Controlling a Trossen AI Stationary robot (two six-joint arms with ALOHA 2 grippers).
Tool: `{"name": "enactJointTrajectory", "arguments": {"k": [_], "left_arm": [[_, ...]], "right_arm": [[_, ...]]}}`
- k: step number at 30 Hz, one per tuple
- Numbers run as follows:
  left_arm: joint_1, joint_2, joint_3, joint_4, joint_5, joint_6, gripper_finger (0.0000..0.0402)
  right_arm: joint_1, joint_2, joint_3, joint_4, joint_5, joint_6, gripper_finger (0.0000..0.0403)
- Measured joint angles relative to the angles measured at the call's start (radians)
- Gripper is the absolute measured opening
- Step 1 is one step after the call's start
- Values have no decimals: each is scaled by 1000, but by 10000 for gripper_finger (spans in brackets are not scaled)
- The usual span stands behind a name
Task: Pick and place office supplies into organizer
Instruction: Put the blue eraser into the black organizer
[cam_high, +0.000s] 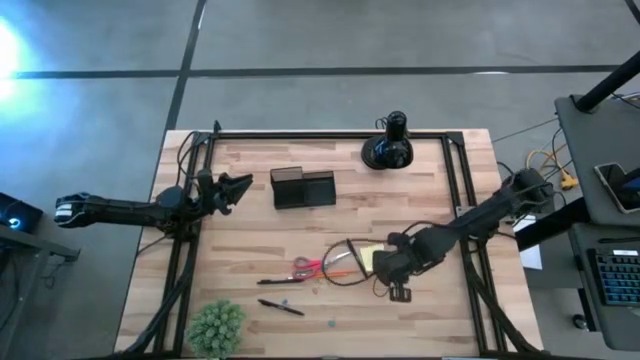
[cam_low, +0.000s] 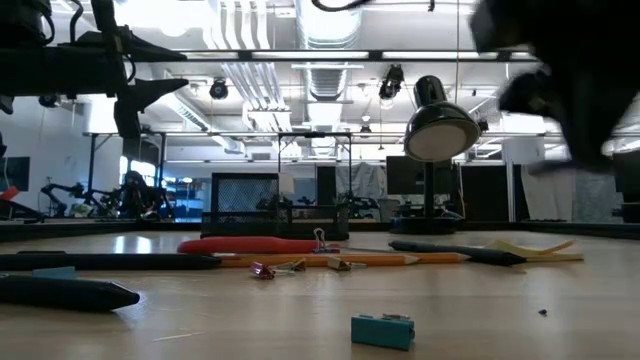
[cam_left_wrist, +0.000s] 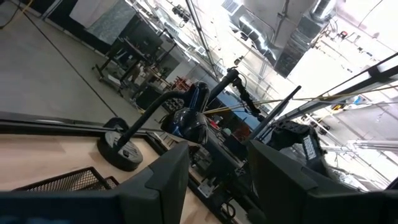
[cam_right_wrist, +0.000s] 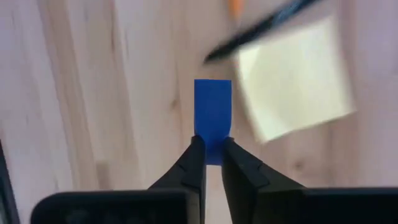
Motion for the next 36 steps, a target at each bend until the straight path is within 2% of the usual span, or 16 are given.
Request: {"name": "enactJointTrajectory", "arguments": {"k": [2,5,10,15,19,25,36], "left_arm": [[0,0,0,0,0,0,153],[0,2,0,0,0,0,153],[0,2,0,-1,-1,0,153],[0,0,0,-1,-1,0,153],[0,0,0,-1,2,0,153],[0,1,0,-2,6,0,153],[0,14,0,-3,8,0,153]], "right_arm": [[-54,-4,62,5,51,-55,27],[-181,44,131,25,70,-216,26],[-395,206,286,59,15,-510,26],[-488,349,452,-63,23,-677,26],[-494,381,517,-180,-16,-667,27],[-448,345,488,-202,-103,-464,48],[-411,379,418,-110,-106,-334,193]]}}
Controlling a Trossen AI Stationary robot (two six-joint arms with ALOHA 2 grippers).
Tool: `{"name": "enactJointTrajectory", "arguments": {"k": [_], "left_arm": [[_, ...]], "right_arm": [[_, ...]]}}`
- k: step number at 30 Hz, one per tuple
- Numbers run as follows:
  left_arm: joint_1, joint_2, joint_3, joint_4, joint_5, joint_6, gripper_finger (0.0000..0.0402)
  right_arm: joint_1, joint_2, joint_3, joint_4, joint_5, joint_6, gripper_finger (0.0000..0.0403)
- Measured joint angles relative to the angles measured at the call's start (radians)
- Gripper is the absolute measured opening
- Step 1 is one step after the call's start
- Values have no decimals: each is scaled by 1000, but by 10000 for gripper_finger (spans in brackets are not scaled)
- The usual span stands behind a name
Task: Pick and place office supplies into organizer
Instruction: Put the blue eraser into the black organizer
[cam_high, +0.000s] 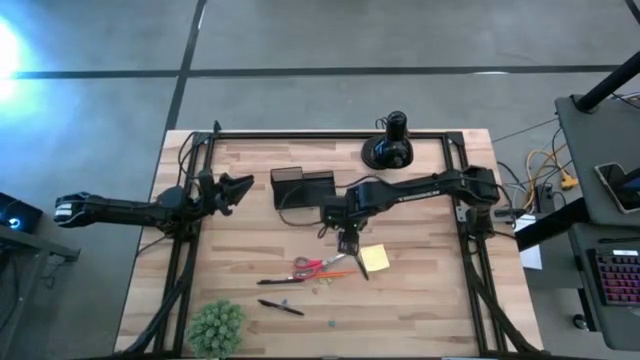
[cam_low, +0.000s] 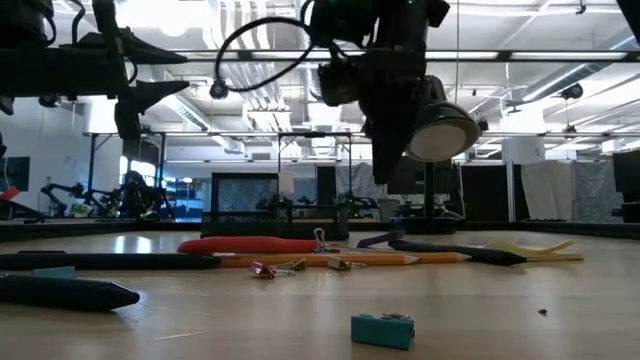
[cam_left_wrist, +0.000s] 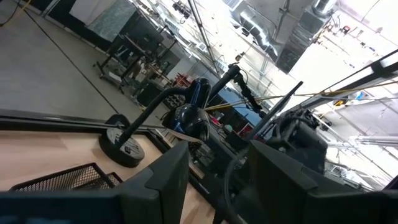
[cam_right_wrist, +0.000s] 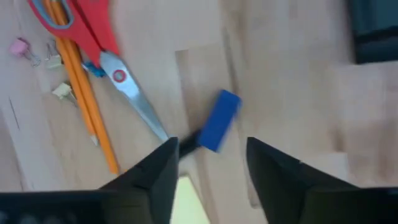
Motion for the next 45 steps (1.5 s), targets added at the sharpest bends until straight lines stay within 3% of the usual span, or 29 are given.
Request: {"name": "enactJointTrajectory", "arguments": {"k": [3,10,19,39,45], "left_arm": [[0,1,0,0,3,0,153],[0,1,0,-9,64,0,153],[0,1,0,-46,151,0,153],[0,1,0,-83,153,1,153],[0,1,0,-83,153,1,153]], "right_arm": [[20,22,-3,25,17,36,221],[54,65,-18,51,210,204,243],[58,67,-65,61,177,372,231],[54,70,-150,175,185,365,221],[47,70,-164,198,183,347,187]]}}
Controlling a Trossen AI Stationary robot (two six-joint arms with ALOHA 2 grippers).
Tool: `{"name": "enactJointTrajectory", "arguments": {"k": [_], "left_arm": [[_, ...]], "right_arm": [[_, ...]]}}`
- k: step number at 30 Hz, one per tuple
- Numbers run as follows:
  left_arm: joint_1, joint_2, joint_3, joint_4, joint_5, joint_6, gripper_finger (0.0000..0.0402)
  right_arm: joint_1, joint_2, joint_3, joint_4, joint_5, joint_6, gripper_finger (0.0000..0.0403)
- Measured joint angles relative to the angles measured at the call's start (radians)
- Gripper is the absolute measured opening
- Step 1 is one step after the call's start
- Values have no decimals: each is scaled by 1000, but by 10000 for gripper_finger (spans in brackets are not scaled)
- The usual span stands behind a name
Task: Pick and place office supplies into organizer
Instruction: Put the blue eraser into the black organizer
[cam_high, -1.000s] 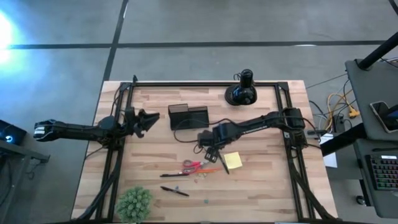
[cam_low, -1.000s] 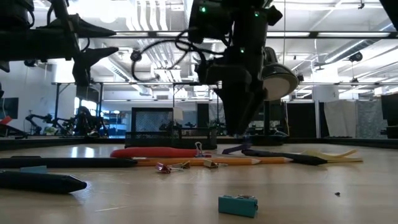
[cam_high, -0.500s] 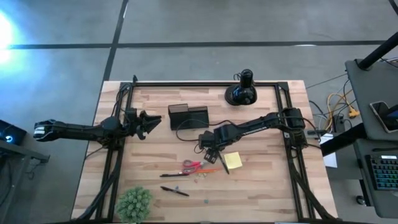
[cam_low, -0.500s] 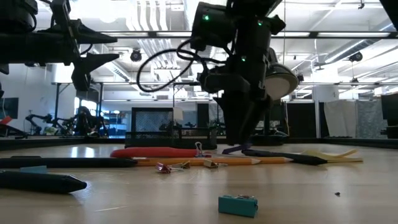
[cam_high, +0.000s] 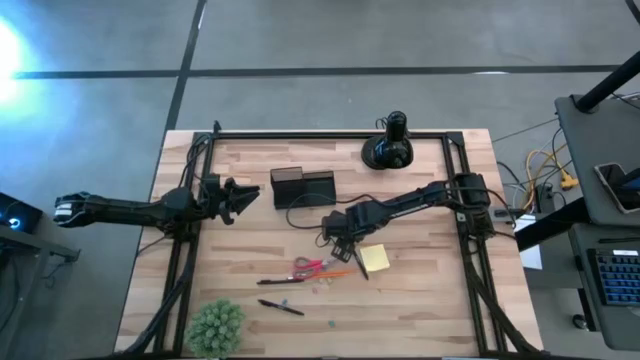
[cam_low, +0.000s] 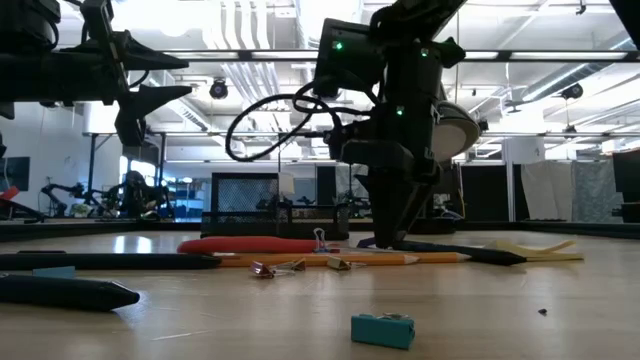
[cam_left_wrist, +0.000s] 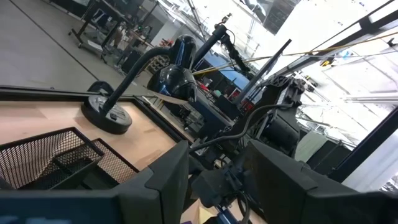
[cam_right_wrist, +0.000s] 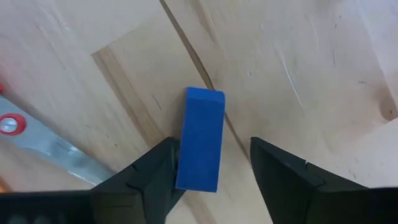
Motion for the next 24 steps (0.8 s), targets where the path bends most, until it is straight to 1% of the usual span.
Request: {"name": "enactJointTrajectory", "arguments": {"k": [8,11,14,18,24], "left_arm": [[0,0,0,1,0,0,153],[0,0,0,1,0,0,153],[0,0,0,4,0,0,153],[0,-1,0,5,0,0,153],[0,-5,0,4,0,0,153]], "right_arm": [[-4,-3,-13,14,-6,-10,82],[-5,-3,12,7,-6,-40,54],[-5,-15,72,6,-6,-101,48],[-31,-37,172,4,-3,-166,57],[-105,-16,333,8,1,-429,59]]}}
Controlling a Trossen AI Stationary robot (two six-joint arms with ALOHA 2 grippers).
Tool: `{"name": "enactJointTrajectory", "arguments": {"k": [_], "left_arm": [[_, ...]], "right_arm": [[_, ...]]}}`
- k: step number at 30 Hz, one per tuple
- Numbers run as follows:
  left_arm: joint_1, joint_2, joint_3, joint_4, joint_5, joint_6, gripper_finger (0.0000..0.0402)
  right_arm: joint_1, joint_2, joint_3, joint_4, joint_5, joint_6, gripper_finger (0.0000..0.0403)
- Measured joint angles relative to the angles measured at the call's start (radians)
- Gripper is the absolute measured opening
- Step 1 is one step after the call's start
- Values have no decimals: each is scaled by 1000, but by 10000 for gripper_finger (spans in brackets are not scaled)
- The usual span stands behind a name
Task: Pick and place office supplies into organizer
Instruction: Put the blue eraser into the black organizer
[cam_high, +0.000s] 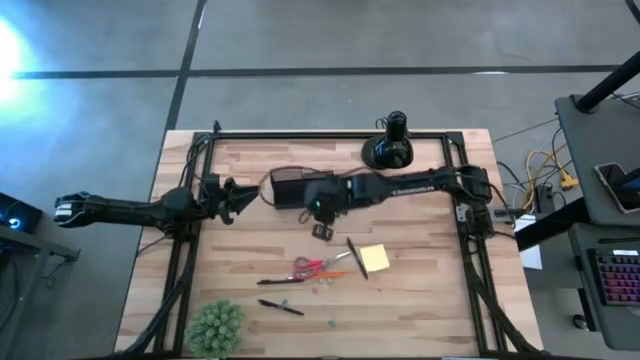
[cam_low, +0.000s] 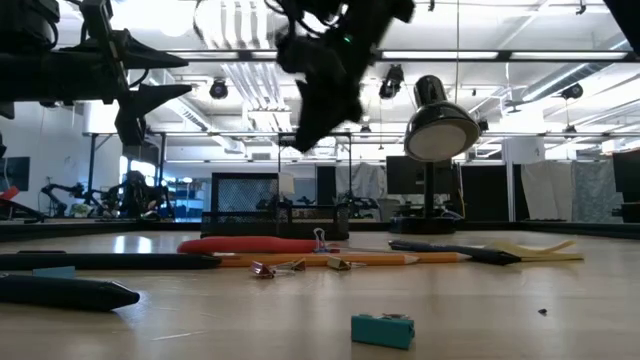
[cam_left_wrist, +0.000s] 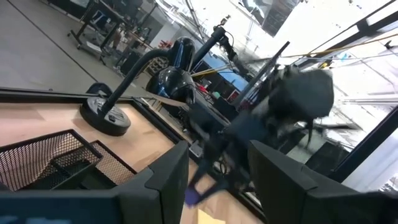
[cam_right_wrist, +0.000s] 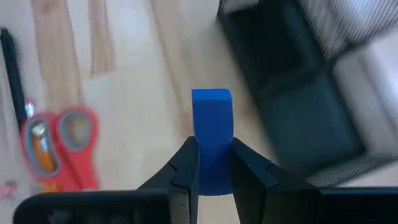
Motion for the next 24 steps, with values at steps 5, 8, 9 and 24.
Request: {"name": "enactJointTrajectory", "arguments": {"k": [5,8,9,24], "left_arm": [[0,-6,0,-1,5,4,153],[0,-57,0,-2,5,43,153],[0,-80,0,-9,6,57,153],[-1,-456,10,-435,18,112,153]], "right_arm": [[-70,96,134,-20,-64,-115,60],[-100,178,239,-57,-84,-152,60],[-107,211,277,-60,-83,-174,60],[-131,526,674,-220,-89,-260,62]]}}
